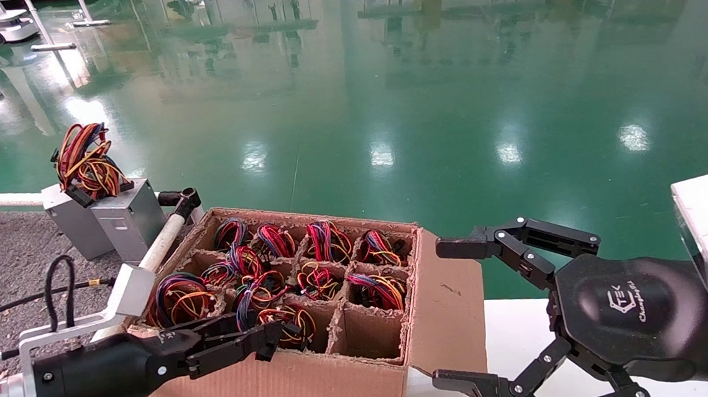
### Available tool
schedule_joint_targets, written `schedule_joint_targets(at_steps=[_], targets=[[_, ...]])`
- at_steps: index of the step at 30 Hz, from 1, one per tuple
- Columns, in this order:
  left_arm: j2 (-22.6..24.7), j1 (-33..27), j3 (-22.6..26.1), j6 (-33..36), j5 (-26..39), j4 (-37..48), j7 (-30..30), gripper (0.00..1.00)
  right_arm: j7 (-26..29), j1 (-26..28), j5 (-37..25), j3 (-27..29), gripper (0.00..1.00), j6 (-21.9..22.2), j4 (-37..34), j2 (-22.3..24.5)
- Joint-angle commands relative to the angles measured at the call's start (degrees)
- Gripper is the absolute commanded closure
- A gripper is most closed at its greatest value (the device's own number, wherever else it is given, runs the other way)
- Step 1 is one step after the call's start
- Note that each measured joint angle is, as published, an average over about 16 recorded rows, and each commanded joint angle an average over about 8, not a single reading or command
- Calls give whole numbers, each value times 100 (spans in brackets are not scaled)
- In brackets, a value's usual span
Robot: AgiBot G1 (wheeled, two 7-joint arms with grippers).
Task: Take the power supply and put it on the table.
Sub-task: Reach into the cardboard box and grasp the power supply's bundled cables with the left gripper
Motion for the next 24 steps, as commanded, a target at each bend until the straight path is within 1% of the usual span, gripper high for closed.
schedule_joint_targets(at_steps=[1, 13, 24], targets=[[25, -46, 23, 47, 61, 59, 94, 100, 0, 0, 0, 0, 0, 0, 0, 0], [11, -158, 27, 205, 263, 229, 636, 100, 0, 0, 0, -1, 0, 0, 0, 0], [-110, -482, 3, 262, 616, -43, 1125, 100, -1, 0, 1, -1, 0, 1, 0, 0]])
